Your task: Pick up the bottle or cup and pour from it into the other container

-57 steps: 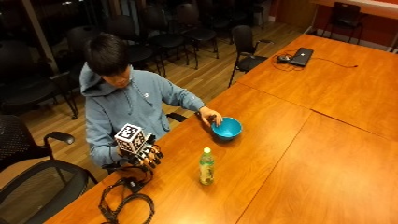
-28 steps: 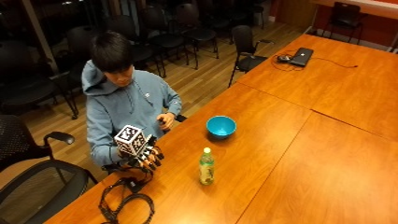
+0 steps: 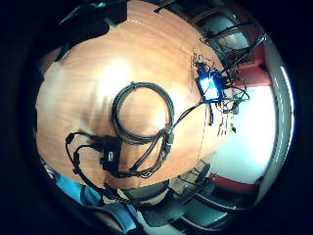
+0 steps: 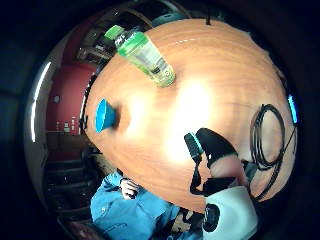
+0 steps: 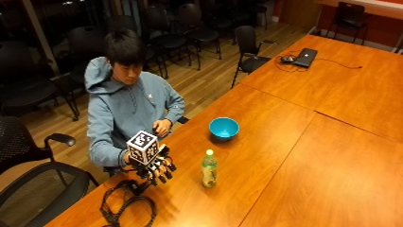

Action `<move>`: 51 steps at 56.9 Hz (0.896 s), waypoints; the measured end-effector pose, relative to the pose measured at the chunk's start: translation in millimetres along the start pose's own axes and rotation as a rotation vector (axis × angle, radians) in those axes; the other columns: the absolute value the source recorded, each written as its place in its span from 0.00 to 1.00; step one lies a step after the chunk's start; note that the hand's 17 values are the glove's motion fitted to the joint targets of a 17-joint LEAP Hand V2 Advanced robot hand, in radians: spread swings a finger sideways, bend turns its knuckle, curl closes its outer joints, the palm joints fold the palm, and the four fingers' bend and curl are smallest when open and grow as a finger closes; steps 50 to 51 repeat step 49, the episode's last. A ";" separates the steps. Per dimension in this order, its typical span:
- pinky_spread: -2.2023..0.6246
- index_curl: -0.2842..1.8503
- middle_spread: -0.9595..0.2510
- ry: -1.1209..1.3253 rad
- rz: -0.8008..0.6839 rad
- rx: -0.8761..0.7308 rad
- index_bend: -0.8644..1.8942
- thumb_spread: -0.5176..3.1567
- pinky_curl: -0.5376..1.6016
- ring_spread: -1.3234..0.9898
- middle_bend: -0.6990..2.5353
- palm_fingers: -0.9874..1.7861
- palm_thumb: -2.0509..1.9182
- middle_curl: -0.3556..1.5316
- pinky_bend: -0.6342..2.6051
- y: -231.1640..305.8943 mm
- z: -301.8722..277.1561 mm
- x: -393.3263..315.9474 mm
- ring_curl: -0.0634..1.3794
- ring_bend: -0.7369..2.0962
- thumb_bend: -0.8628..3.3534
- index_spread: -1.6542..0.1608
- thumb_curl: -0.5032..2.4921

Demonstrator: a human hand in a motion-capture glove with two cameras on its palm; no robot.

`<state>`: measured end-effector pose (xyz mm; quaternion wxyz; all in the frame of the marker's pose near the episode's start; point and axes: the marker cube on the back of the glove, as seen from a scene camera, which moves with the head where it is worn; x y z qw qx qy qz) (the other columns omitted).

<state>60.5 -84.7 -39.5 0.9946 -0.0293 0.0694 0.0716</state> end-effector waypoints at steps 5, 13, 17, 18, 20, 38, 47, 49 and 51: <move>0.85 0.25 0.82 0.018 -0.006 0.000 0.36 0.41 0.40 0.60 0.27 0.49 0.71 0.36 0.40 -11.5 -3.8 1.7 0.27 0.39 0.20 0.76 0.28; 0.85 0.25 0.82 0.015 -0.011 -0.009 0.36 0.41 0.40 0.60 0.27 0.48 0.71 0.37 0.40 -31.3 -16.2 5.7 0.27 0.39 0.20 0.75 0.28; 0.85 0.25 0.82 0.007 -0.023 -0.011 0.36 0.41 0.40 0.60 0.28 0.48 0.71 0.37 0.40 -40.0 -18.7 6.0 0.27 0.39 0.20 0.75 0.28; 0.85 0.25 0.82 0.003 -0.027 -0.010 0.36 0.41 0.40 0.60 0.27 0.48 0.71 0.37 0.40 -42.5 -19.7 6.2 0.27 0.39 0.20 0.75 0.28; 0.85 0.25 0.82 -0.012 -0.033 -0.011 0.36 0.41 0.40 0.60 0.27 0.48 0.71 0.37 0.40 -47.2 -21.7 6.5 0.27 0.39 0.20 0.75 0.28; 0.85 0.24 0.82 -0.176 -0.090 -0.007 0.36 0.40 0.39 0.60 0.27 0.47 0.71 0.37 0.40 -83.4 -27.6 6.9 0.27 0.40 0.20 0.74 0.29; 0.85 0.24 0.82 -0.235 -0.126 0.011 0.36 0.40 0.39 0.60 0.27 0.46 0.71 0.37 0.41 -96.0 -29.3 4.1 0.27 0.41 0.20 0.74 0.28; 0.86 0.24 0.82 -0.241 -0.125 0.008 0.36 0.40 0.39 0.60 0.27 0.46 0.70 0.37 0.41 -95.6 -27.6 2.5 0.27 0.41 0.20 0.74 0.28; 0.86 0.24 0.82 -0.241 -0.125 0.008 0.36 0.40 0.39 0.60 0.27 0.46 0.70 0.37 0.41 -95.6 -27.6 2.5 0.27 0.41 0.20 0.74 0.28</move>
